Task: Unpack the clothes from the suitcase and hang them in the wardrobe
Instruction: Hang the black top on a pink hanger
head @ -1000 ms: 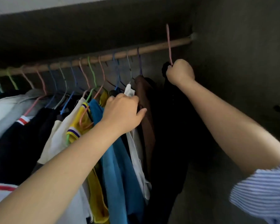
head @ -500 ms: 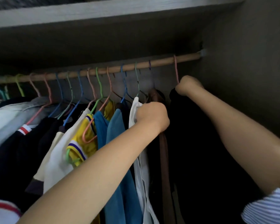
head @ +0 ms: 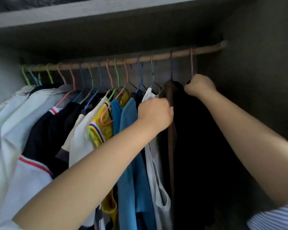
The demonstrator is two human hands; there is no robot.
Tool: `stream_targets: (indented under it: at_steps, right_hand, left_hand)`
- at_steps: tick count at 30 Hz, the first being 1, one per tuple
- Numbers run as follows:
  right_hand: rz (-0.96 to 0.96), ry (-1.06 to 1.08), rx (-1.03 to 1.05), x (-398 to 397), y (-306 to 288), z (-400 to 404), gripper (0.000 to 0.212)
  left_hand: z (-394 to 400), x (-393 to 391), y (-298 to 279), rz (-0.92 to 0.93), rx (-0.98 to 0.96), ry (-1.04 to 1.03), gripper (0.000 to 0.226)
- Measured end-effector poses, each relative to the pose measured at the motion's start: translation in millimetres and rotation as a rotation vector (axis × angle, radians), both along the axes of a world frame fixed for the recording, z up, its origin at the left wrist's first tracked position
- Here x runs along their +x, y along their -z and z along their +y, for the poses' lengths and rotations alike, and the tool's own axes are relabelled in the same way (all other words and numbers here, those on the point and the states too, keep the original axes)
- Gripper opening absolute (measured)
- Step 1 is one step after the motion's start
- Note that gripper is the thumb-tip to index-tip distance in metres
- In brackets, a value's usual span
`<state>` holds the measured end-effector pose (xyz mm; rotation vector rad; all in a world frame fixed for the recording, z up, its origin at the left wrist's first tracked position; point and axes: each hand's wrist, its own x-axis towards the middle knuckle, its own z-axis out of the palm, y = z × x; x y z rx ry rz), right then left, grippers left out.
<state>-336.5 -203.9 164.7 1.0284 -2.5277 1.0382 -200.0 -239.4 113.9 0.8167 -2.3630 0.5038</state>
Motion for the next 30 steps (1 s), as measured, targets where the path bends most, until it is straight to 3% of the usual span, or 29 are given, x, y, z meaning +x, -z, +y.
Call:
stream_targets:
  at_steps: [3,5,7,12,15,18,21,25,27,30]
  right_hand:
    - [0.153,-0.025,-0.1,22,10,3,0.04]
    - [0.251,-0.108,-0.227,41,16,7,0.038]
    - [0.334,-0.237,-0.29,64,26,12,0.034]
    - [0.514,-0.572,-0.266,130,75,22,0.033]
    - [0.493,-0.763,-0.178,181,116,25,0.033]
    - [0.418,-0.985,-0.066,237,160,35,0.031]
    - [0.379,-1.225,0.003,298,206,49,0.063]
    - [0.38,-1.469,0.172,392,267,74,0.073]
    - [0.369,-1.53,0.268,432,289,99,0.065]
    - [0.407,-1.624,0.385,504,332,140,0.032]
  left_hand:
    - [7,40,16,0.006,-0.147,-0.069,0.035]
    - [8,70,28,0.011,-0.137,-0.104,0.035]
    - [16,102,41,-0.021,-0.067,-0.116,0.04]
    - [52,192,96,-0.062,0.15,-0.458,0.042]
    - [91,257,132,-0.001,0.28,-0.607,0.054]
    - [136,323,164,-0.029,0.415,-0.814,0.036]
    - [186,390,192,-0.048,0.552,-1.014,0.027]
    - [264,465,240,-0.022,0.757,-1.236,0.03]
    - [298,495,267,-0.022,0.859,-1.29,0.03]
    - [357,550,312,-0.079,0.998,-1.344,0.03]
